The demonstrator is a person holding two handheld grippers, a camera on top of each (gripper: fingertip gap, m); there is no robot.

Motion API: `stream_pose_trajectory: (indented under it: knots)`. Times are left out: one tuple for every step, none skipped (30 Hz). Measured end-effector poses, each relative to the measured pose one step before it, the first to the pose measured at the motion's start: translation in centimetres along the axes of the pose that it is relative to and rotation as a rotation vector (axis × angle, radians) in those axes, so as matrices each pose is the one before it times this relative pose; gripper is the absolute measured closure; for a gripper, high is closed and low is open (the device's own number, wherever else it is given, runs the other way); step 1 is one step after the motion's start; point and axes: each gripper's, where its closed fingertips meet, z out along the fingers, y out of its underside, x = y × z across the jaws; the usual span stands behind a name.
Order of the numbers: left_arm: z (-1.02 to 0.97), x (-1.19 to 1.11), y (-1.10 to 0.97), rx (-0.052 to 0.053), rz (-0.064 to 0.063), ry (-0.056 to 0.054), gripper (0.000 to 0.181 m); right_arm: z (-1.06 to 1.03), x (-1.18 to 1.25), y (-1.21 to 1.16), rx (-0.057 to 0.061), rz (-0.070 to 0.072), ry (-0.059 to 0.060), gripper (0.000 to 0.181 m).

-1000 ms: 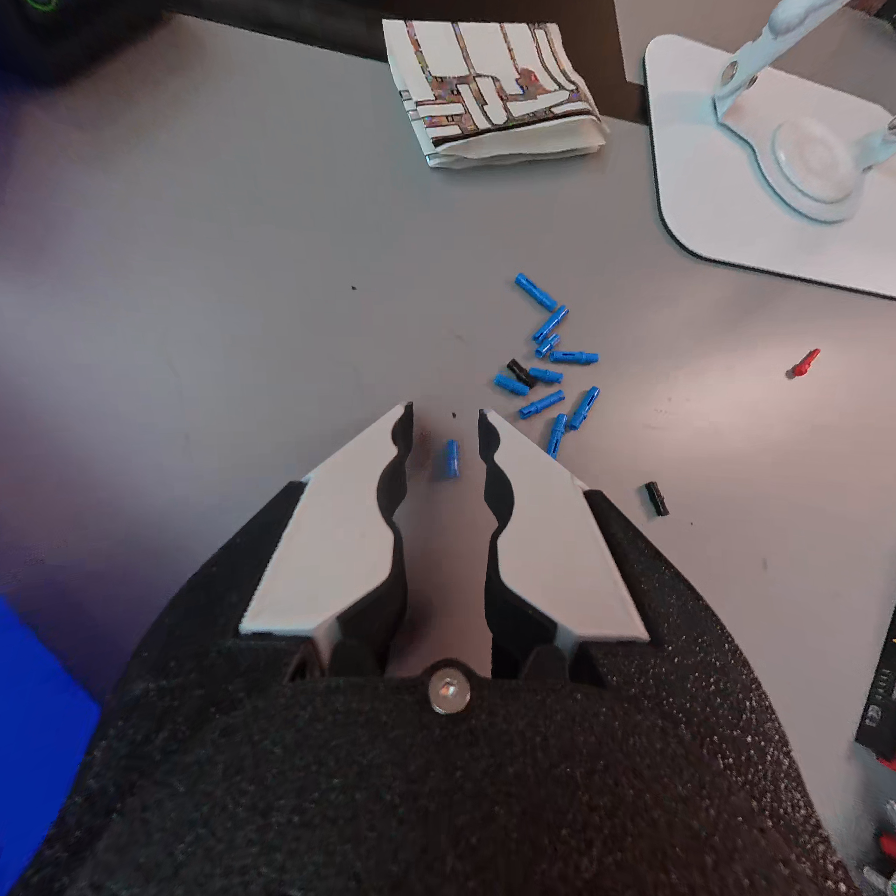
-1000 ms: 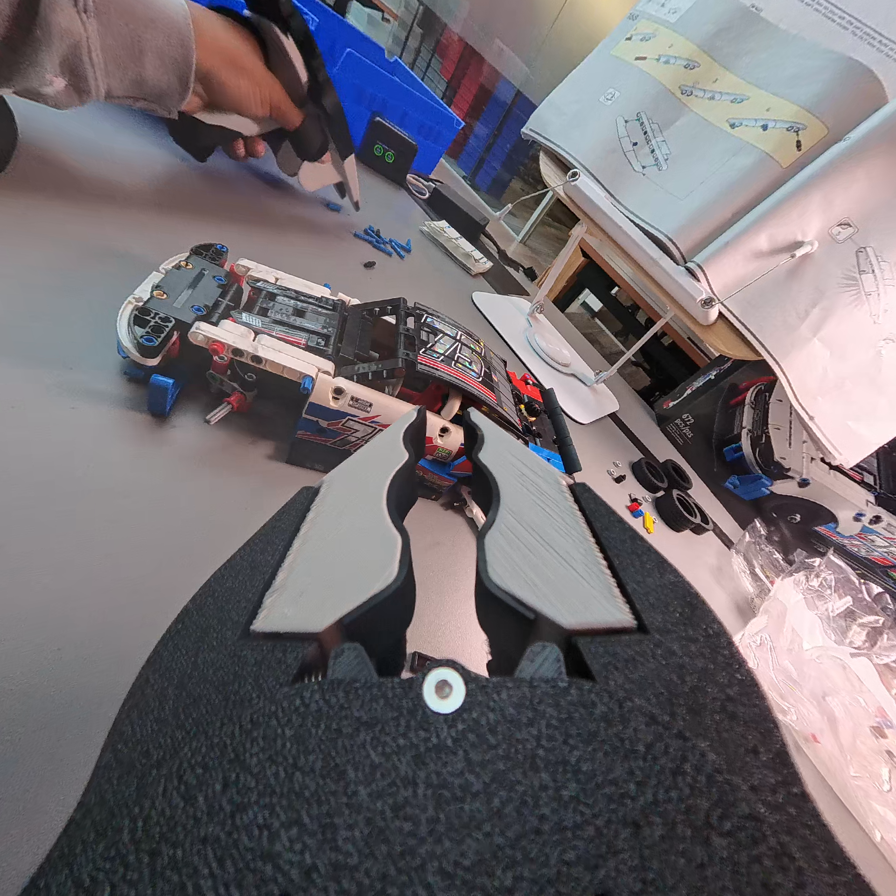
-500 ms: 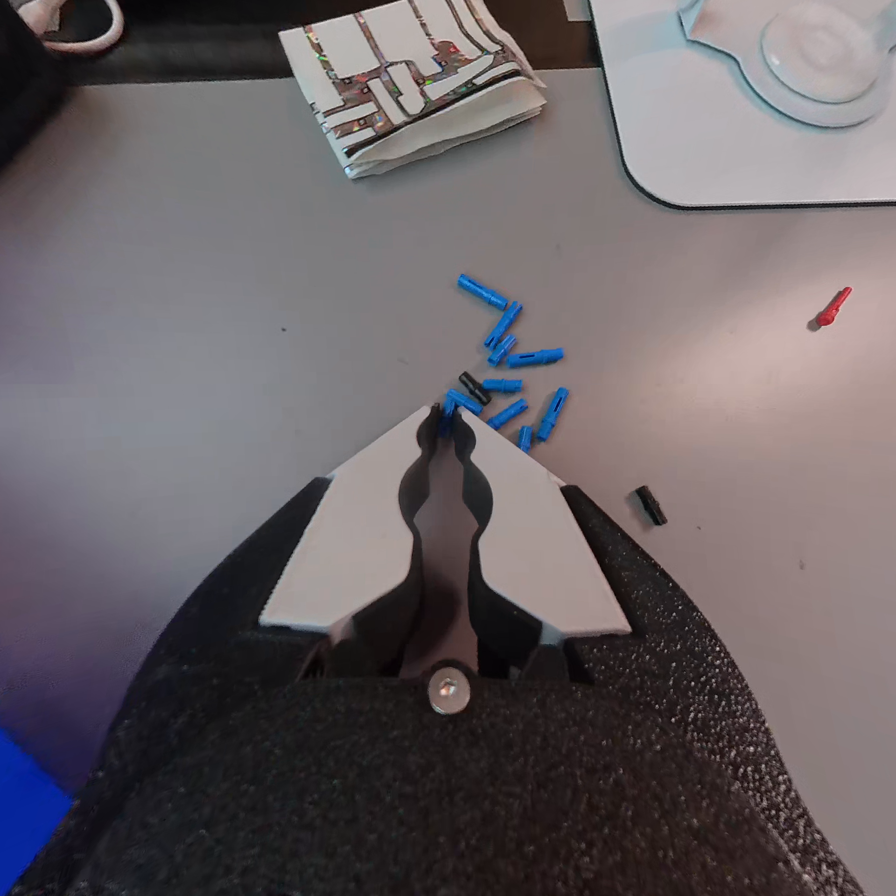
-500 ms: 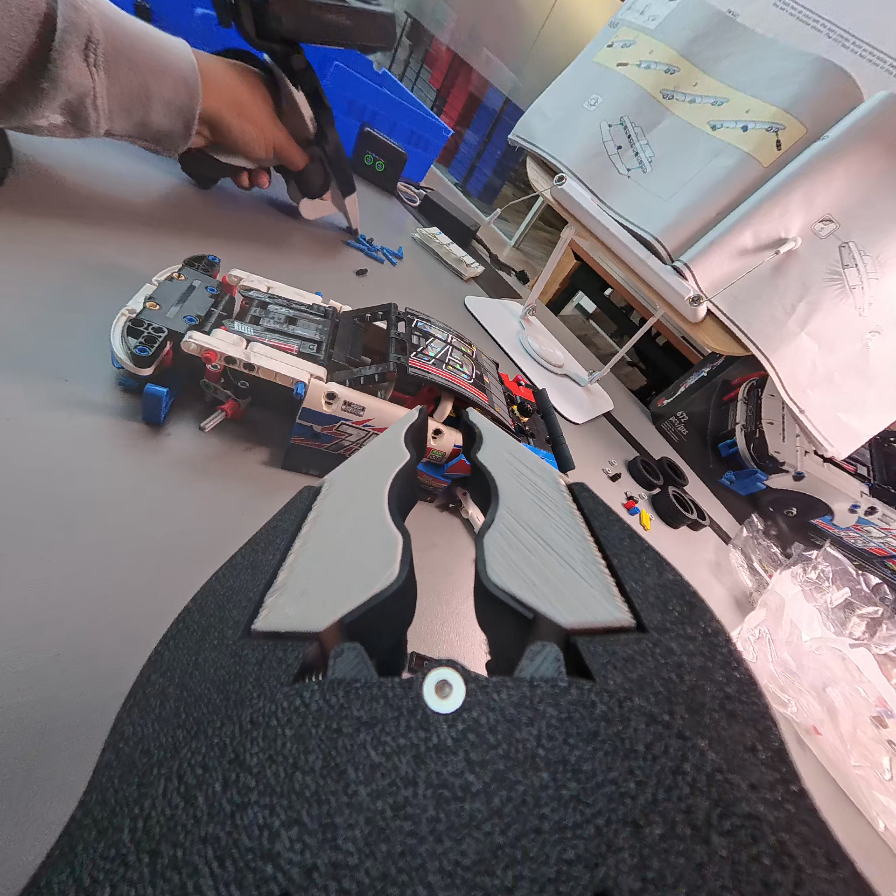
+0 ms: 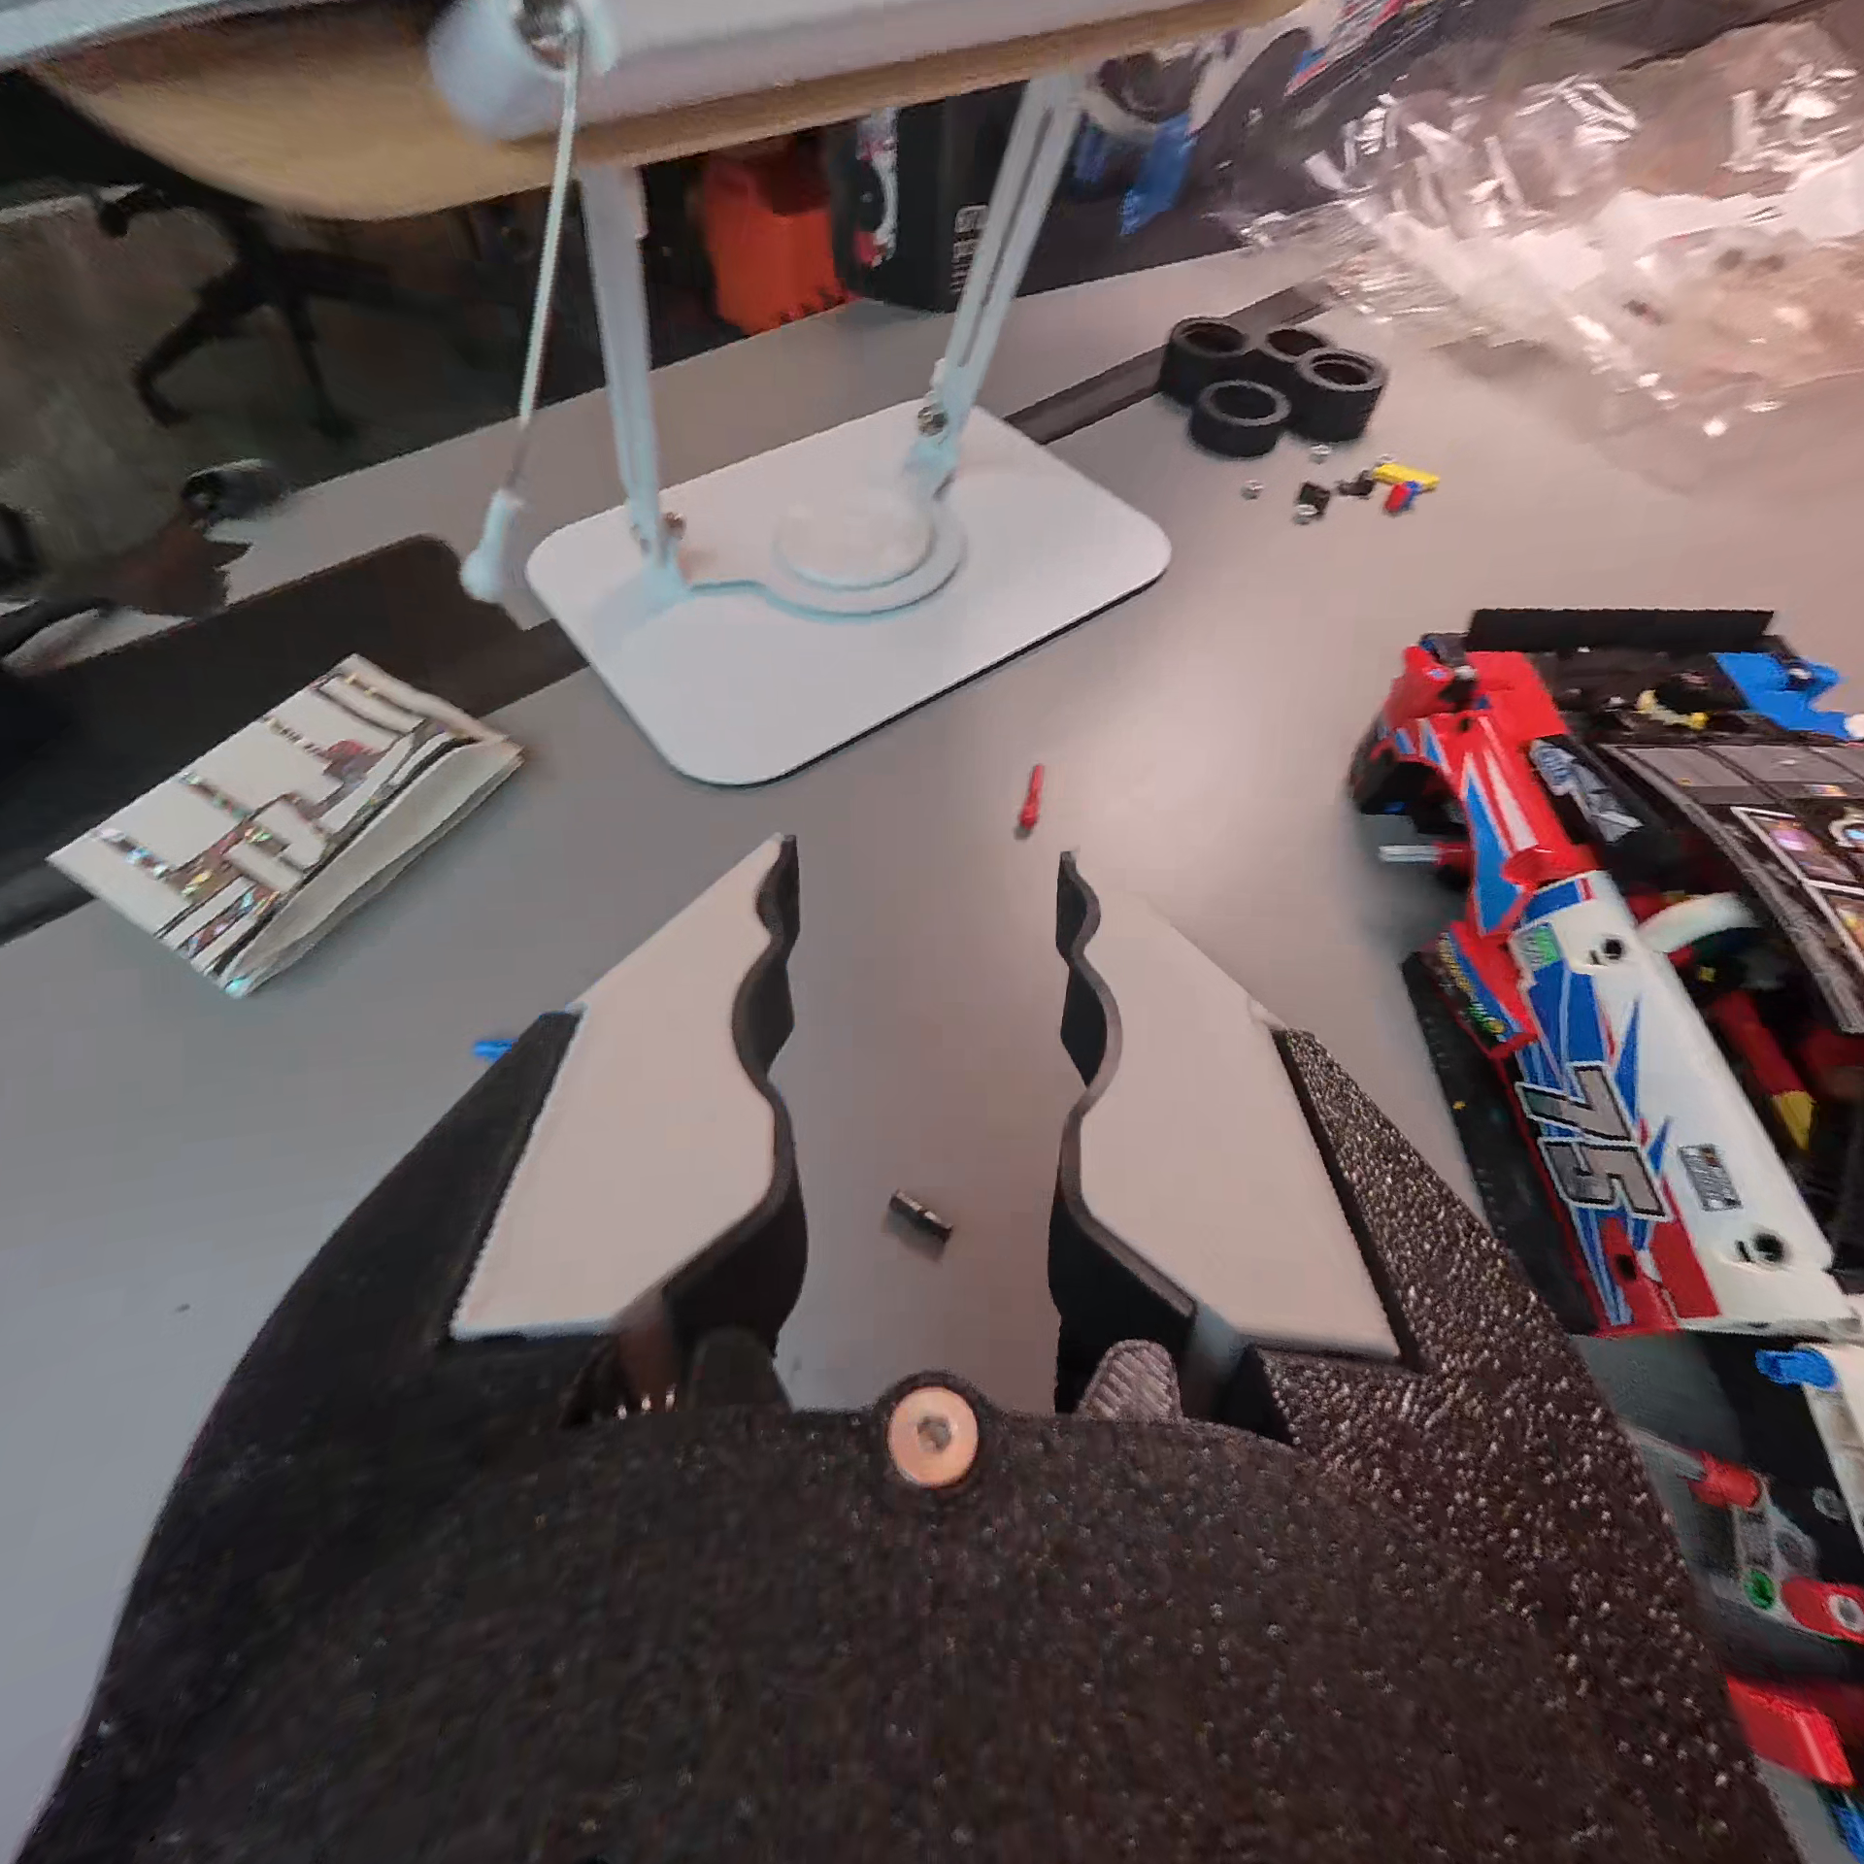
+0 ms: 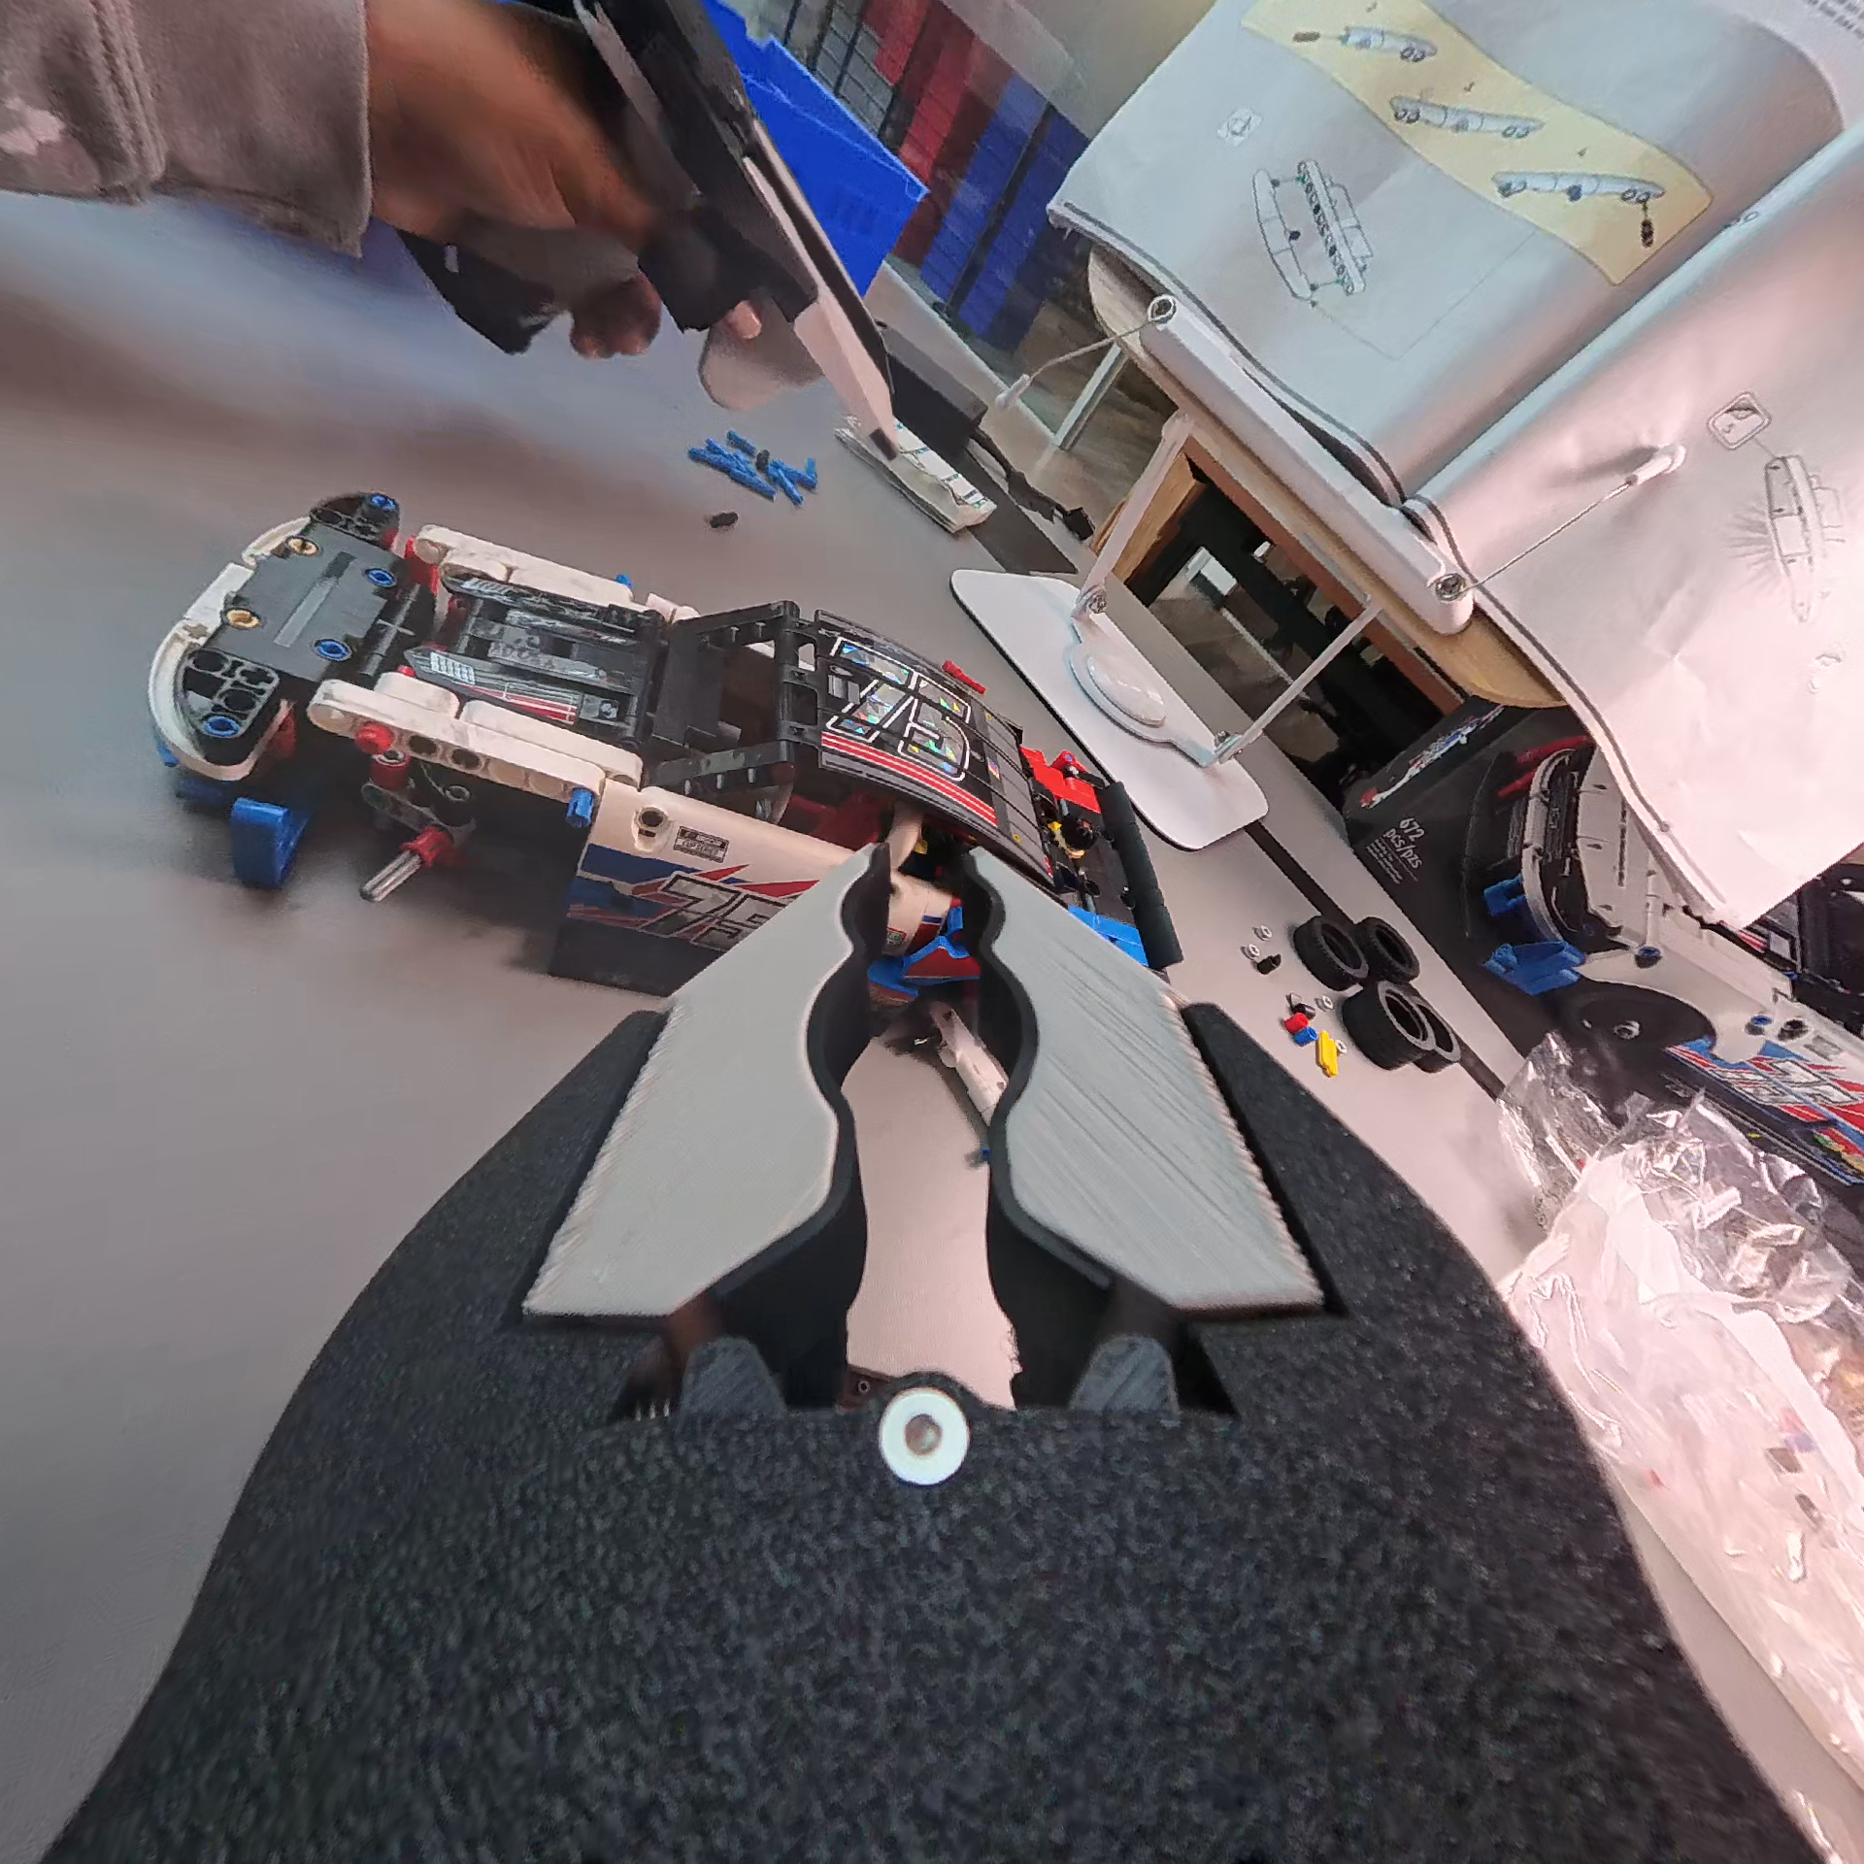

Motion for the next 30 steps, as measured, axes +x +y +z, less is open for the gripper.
stream_pose_trajectory:
  knots:
    - [0.347, 0.856, -0.131, 0.0005, 0.0110, 0.0322, 0.134, 0.104, 0.155, 0.035, -0.0087, 0.0045, 0.0040, 0.169]
    - [0.560, 0.615, 0.233, -0.0260, 0.0050, 0.0237, 0.138, 0.131, 0.131, 0.080, -0.0083, 0.0036, 0.0020, 0.169]
    - [0.750, 0.535, 0.586, -0.0548, -0.0027, 0.0250, 0.146, 0.166, 0.093, 0.099, -0.0074, 0.0050, -0.0005, 0.169]
    - [0.928, 0.411, 0.589, -0.0600, 0.0000, 0.0227, 0.147, 0.188, 0.045, 0.066, -0.0052, 0.0067, -0.0020, 0.169]
    - [1.014, 0.221, 0.389, -0.0477, 0.0095, 0.0144, 0.148, 0.204, -0.020, -0.016, -0.0021, 0.0059, -0.0041, 0.169]
    - [1.042, 0.021, 0.275, -0.0395, 0.0125, 0.0042, 0.150, 0.171, -0.069, -0.111, 0.0021, 0.0024, -0.0042, 0.169]
    - [1.035, 0.100, 0.154, -0.0327, 0.0129, 0.0080, 0.151, 0.135, -0.068, -0.134, 0.0016, -0.0013, -0.0013, 0.169]
    - [0.964, 0.197, 0.066, -0.0262, 0.0135, 0.0129, 0.150, 0.104, -0.081, -0.129, 0.0003, -0.0049, 0.0000, 0.169]
    - [0.874, -0.115, -0.017, -0.0204, 0.0151, -0.0082, 0.151, 0.043, -0.081, -0.083, -0.0003, -0.0066, 0.0009, 0.169]
    - [0.753, -0.266, -0.046, -0.0168, 0.0183, -0.0188, 0.153, 0.016, -0.054, -0.017, -0.0015, -0.0060, 0.0023, 0.169]
    - [0.646, -0.053, -0.040, -0.0157, 0.0163, -0.0056, 0.156, -0.033, -0.034, 0.049, -0.0016, -0.0026, 0.0024, 0.169]
    - [0.507, 0.104, -0.043, -0.0118, 0.0107, 0.0033, 0.158, -0.054, -0.017, 0.110, -0.0017, 0.0033, 0.0018, 0.169]
    - [0.262, 0.136, -0.280, 0.0058, 0.0039, 0.0058, 0.164, -0.066, 0.021, 0.179, -0.0022, 0.0081, 0.0017, 0.169]
    - [0.197, -0.016, -0.105, -0.0034, 0.0043, -0.0026, 0.167, -0.070, 0.066, 0.184, -0.0009, 0.0106, 0.0037, 0.169]
    - [0.116, 0.086, -0.047, -0.0042, 0.0017, 0.0056, 0.172, -0.074, 0.097, 0.165, 0.0003, 0.0122, 0.0044, 0.169]
    - [0.052, 0.237, -0.048, -0.0032, -0.0036, 0.0169, 0.178, -0.049, 0.125, 0.126, 0.0018, 0.0096, 0.0049, 0.169]
    - [0.011, 0.055, 0.008, -0.0049, -0.0006, 0.0057, 0.178, -0.036, 0.120, 0.024, 0.0033, 0.0070, 0.0042, 0.169]
    - [-0.037, -0.017, 0.027, -0.0050, 0.0117, -0.0006, 0.178, -0.013, 0.082, -0.050, 0.0031, 0.0049, -0.0001, 0.169]
    - [-0.159, -0.187, 0.098, -0.0044, 0.0195, -0.0154, 0.179, 0.031, 0.066, -0.056, 0.0019, 0.0002, 0.0004, 0.169]
    - [-0.366, -0.205, 0.162, -0.0003, 0.0220, -0.0185, 0.178, 0.039, 0.019, -0.014, 0.0006, -0.0021, -0.0003, 0.169]
    - [-0.692, 0.180, -0.085, 0.0251, 0.0132, 0.0082, 0.178, 0.014, -0.028, 0.029, -0.0007, -0.0037, -0.0009, 0.169]
    - [-1.007, 0.367, -0.288, 0.0458, -0.0009, 0.0223, 0.178, -0.015, -0.064, 0.040, 0.0000, -0.0053, 0.0003, 0.169]
    - [-1.228, 0.314, -0.282, 0.0485, -0.0075, 0.0216, 0.178, -0.070, -0.060, 0.010, 0.0035, -0.0059, 0.0022, 0.169]
    - [-1.364, 0.319, -0.236, 0.0461, -0.0160, 0.0245, 0.178, -0.089, -0.076, -0.032, 0.0062, -0.0057, 0.0014, 0.169]
    - [-1.398, 0.076, -0.095, 0.0360, -0.0334, 0.0126, 0.178, -0.065, -0.065, -0.033, 0.0057, -0.0042, 0.0012, 0.169]
    - [-1.320, -0.277, 0.151, 0.0199, -0.0441, -0.0051, 0.178, 0.000, -0.004, 0.001, 0.0021, -0.0019, 0.0027, 0.169]
    - [-1.190, -0.754, 0.473, 0.0021, -0.0493, -0.0301, 0.178, 0.058, 0.004, 0.041, -0.0027, -0.0010, 0.0011, 0.169]
    - [-1.021, -1.155, 0.613, -0.0040, -0.0393, -0.0531, 0.178, 0.113, -0.029, 0.087, -0.0059, -0.0016, -0.0013, 0.169]
    - [-0.812, -1.476, 0.789, -0.0134, -0.0274, -0.0725, 0.178, 0.138, -0.032, 0.064, -0.0061, -0.0040, -0.0007, 0.169]
    - [-0.518, -1.505, 1.015, -0.0288, -0.0176, -0.0720, 0.178, 0.135, -0.069, 0.021, -0.0035, -0.0074, -0.0009, 0.169]
